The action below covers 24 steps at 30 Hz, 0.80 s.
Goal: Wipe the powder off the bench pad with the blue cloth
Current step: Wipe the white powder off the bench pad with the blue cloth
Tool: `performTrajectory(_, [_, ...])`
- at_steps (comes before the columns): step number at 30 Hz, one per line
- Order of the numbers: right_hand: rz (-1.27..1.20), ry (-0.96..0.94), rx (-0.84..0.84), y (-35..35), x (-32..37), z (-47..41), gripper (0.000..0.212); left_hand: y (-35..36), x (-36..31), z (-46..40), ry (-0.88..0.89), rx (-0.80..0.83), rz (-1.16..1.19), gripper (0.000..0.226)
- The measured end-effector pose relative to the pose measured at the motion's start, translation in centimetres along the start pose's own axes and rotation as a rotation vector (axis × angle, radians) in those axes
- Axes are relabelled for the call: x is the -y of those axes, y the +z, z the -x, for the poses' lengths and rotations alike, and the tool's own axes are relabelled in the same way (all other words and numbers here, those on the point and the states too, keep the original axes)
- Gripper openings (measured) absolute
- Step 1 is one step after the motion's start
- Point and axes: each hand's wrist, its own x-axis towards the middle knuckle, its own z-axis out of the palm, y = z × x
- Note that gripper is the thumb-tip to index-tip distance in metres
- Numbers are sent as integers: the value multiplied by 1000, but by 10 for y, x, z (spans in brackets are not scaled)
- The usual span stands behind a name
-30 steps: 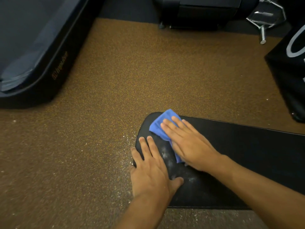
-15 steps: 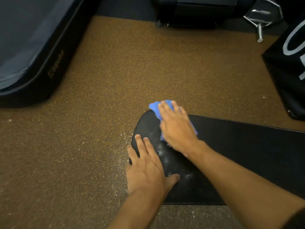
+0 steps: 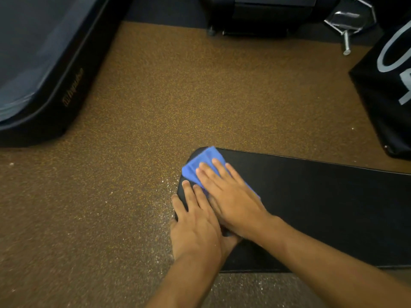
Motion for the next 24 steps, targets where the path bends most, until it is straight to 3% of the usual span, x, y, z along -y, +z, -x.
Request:
performTrajectory(3, [51,-152,91,-13,-34,45,61,-2,-2,0,-15,20,46,140])
performTrajectory(6, [68,17,34,-16,-49,8,65,-3,-2,1,-18,26,31,143])
performTrajectory(9, [4,126,-13,-8,-11,-35,71,1,-3,-1,-22,18,4,143])
performTrajectory(14, [31,-182,101,-17,-34,26,60,0,-2,-1,-21,14,22,143])
performTrajectory(17, [55,-29,72,-22,-60,18,64,-5,-4,1,-21,25,28,144])
performTrajectory(20, [-1,132,7,-15,-29,-22,70,-4,-4,0,-26,34,36,143])
performTrajectory(24, [4,-127,106,-14,-27,17,62,-5,-3,1,-23,48,34,143])
